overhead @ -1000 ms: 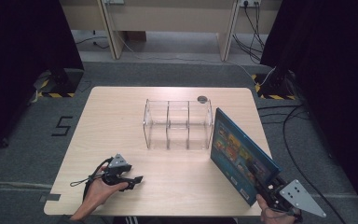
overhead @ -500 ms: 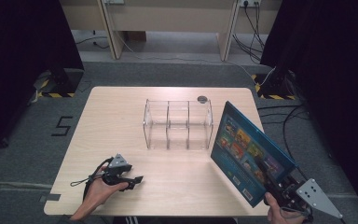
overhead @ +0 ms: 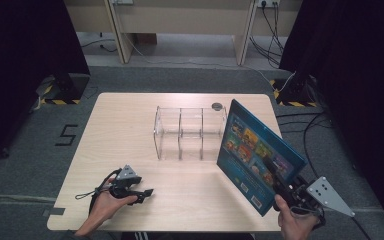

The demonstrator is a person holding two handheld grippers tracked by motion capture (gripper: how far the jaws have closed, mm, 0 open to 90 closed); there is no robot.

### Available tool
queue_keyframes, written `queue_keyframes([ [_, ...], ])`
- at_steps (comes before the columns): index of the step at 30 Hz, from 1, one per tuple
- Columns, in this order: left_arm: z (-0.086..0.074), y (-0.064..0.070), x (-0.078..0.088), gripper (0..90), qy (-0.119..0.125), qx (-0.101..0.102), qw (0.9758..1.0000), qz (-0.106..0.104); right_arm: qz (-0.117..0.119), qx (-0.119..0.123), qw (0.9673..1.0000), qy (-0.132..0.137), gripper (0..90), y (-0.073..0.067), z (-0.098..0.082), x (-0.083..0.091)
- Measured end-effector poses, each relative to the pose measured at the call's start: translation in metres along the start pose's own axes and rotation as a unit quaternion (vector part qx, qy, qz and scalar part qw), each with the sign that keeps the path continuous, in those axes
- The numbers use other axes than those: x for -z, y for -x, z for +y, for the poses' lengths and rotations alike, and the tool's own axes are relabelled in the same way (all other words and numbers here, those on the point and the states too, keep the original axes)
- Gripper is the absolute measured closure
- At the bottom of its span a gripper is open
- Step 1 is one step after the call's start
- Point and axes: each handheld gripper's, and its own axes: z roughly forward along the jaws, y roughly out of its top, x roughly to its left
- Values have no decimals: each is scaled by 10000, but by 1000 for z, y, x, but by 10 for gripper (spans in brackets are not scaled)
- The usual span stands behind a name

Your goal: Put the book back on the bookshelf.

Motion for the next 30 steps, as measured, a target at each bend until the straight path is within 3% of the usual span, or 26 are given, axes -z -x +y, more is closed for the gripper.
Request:
queue_keyframes([
  [10, 0, -1, 0, 295, 8, -8, 10000, -8, -133, -75, 9999, -52, 833, -5, 0, -34],
  [20, -1, -3, 0, 289, -5, -168, 9998, 101, -287, -89, 9995, -22, 833, -10, -2, -67],
  [30, -2, -3, 1, 289, -5, -142, 9999, 88, -467, -53, 9989, -37, 833, -13, -8, -93],
])
